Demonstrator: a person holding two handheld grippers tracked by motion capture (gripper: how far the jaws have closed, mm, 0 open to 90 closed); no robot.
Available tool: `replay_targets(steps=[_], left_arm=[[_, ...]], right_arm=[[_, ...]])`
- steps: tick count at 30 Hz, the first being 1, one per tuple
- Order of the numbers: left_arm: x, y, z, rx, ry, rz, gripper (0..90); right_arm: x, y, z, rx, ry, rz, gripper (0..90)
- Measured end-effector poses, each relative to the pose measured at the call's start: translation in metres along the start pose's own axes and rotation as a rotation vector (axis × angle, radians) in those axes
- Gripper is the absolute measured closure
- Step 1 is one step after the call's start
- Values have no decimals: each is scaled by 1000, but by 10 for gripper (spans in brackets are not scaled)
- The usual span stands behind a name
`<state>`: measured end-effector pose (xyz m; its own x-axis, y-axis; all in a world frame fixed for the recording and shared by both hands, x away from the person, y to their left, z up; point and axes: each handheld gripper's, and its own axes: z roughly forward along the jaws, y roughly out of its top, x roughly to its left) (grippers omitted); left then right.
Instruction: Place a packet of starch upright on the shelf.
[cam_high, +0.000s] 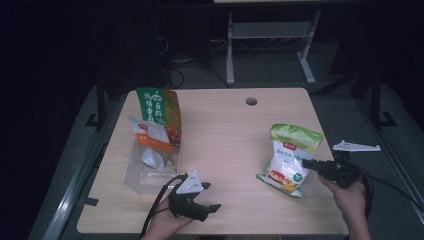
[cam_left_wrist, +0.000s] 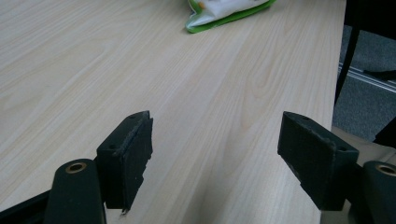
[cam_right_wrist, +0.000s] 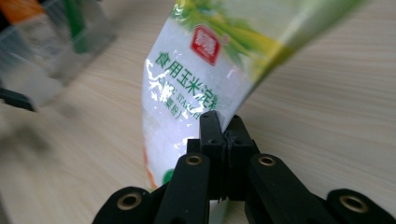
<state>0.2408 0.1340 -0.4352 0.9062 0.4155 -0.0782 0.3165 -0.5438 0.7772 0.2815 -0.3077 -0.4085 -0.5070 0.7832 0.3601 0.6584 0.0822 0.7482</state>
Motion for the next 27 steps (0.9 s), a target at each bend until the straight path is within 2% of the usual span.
replay_targets(steps=[2,7,10,18,27], left_arm=[[0,0,0,-3,1,-2,259],[1,0,-1,-12,3,-3,260],[2,1,-2,-18,4,-7,260],[4,3,-2,-34,1,-23,260],[3,5,2,-33,-5,-19,262]], right_arm=[[5,3,0,-14,24,-15,887],[31,15,3,-16,30,-99,890],[42,19,6,-27,51,-130,891],[67,28,14,-32,92,-187,892],[103,34,29,-25,169,-264,892]])
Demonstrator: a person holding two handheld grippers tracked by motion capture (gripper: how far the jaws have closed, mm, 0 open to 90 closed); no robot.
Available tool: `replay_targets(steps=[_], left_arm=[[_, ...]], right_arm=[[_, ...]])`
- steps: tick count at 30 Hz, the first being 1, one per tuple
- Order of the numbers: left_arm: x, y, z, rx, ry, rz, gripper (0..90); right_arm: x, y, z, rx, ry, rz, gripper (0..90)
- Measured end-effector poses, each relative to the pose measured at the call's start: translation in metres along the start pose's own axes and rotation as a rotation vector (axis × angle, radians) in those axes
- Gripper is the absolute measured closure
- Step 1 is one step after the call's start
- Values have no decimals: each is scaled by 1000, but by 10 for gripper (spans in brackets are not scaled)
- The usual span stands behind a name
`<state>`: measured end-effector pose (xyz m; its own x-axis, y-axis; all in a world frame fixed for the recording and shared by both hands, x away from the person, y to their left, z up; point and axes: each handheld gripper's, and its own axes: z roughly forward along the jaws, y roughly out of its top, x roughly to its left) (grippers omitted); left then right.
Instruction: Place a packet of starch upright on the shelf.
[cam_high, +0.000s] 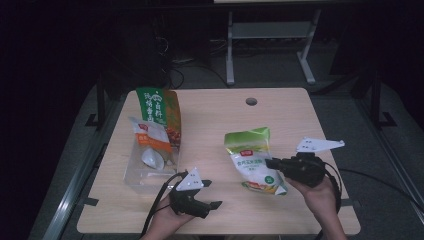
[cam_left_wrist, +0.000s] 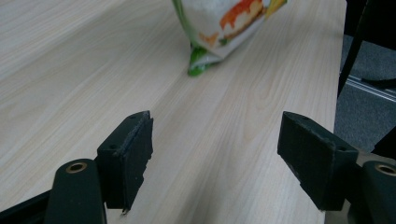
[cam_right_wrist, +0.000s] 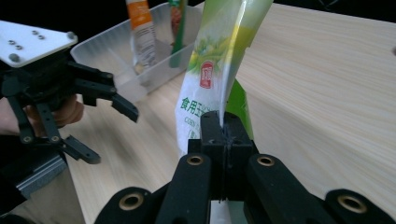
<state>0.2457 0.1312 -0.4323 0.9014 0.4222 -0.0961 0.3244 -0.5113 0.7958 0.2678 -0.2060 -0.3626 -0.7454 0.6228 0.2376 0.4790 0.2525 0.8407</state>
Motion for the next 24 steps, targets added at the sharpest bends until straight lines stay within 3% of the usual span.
replay_targets(steps=[6,11,14,18,20,24], left_arm=[[4,2,3,-13,-34,-39,264],[6,2,-1,-35,-63,-66,276],[7,2,-6,-62,-46,-86,367],[17,-4,-13,-96,-70,-159,569],[18,-4,-15,-108,-62,-166,643],[13,-2,-18,-133,1,-151,762]], right_arm=[[21,5,21,2,73,-26,893],[42,9,42,23,149,-79,893],[49,8,53,44,181,-100,893],[51,4,59,61,182,-127,893],[51,3,60,63,182,-128,893],[53,2,63,67,160,-153,892]])
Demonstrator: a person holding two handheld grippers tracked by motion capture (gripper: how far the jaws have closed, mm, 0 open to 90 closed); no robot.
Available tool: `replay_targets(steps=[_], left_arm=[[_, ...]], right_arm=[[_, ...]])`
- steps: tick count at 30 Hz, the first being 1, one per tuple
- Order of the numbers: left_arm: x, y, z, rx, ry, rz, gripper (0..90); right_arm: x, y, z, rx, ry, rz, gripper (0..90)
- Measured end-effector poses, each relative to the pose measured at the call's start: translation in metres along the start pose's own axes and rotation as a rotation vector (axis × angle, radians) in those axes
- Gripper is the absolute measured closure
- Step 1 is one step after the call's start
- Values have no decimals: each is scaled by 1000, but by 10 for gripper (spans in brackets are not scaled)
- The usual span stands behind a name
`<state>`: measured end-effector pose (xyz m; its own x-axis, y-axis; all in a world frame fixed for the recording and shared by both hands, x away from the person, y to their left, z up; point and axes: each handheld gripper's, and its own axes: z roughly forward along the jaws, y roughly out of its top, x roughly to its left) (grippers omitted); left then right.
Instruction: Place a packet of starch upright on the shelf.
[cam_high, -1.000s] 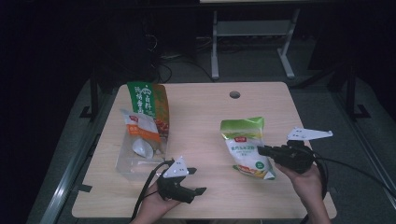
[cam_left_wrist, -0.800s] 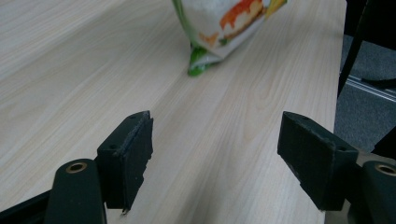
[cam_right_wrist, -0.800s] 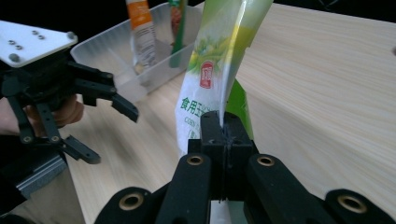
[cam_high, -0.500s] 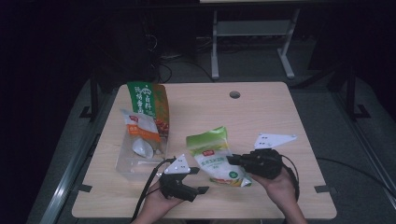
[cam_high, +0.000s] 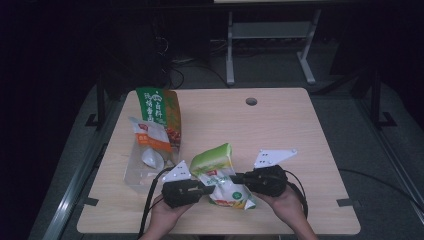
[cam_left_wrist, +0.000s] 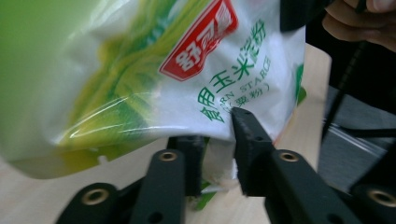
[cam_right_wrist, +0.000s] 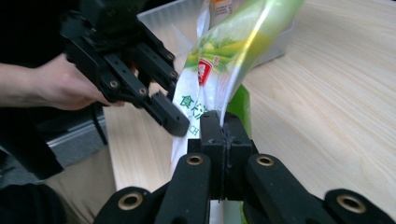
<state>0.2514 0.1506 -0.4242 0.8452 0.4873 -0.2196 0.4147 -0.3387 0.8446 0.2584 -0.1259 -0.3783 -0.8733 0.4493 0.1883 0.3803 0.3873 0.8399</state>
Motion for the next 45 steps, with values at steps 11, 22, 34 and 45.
replay_targets(steps=[11,22,34,45], left_arm=[[-7,0,-2,-22,61,57,881],[-15,1,-1,-14,64,114,871],[-15,1,-2,-15,50,113,851],[-13,2,-4,-9,45,108,821]], right_arm=[[-6,-8,4,55,-83,-68,888],[-15,-15,1,76,1,-27,738],[-12,-11,16,111,-29,-29,702],[-10,-10,15,126,-57,-36,857]])
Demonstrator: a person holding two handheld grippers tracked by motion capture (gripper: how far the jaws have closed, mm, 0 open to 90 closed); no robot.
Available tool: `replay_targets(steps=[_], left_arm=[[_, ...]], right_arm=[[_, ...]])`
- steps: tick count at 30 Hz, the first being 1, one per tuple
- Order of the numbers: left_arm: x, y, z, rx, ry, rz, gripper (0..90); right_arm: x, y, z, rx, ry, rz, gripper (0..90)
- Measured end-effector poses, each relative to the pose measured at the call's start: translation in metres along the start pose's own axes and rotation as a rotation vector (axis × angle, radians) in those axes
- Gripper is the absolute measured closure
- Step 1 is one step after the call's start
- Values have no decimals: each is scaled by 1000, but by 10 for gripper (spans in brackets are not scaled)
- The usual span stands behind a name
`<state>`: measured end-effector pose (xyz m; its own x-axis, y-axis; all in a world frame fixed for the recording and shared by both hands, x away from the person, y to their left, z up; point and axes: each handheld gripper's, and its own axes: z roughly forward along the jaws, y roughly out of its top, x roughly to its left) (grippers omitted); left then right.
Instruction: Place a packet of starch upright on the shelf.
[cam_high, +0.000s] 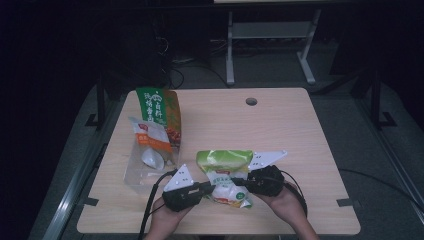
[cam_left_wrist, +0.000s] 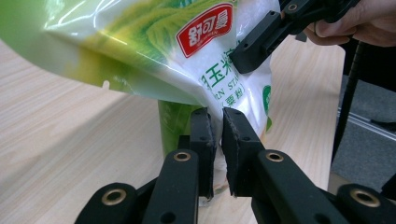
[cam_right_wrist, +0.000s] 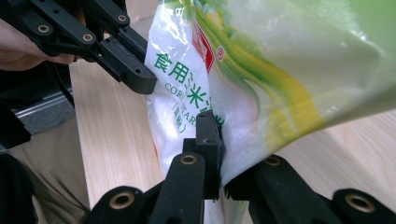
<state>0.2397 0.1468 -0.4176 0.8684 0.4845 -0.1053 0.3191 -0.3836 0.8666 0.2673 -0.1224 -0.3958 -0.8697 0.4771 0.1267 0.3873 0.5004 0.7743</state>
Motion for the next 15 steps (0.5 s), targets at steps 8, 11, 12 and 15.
replay_targets(steps=[8,11,12,15], left_arm=[[0,0,-4,-2,21,12,781],[0,0,-5,-5,26,6,755],[0,0,-6,-2,27,7,747],[0,-2,-6,-4,31,8,723]], right_arm=[[-4,-2,-4,-19,22,43,880],[-7,-4,-7,-24,23,58,884],[-8,-4,-8,-28,20,63,885],[-11,-5,-14,-34,2,81,888]])
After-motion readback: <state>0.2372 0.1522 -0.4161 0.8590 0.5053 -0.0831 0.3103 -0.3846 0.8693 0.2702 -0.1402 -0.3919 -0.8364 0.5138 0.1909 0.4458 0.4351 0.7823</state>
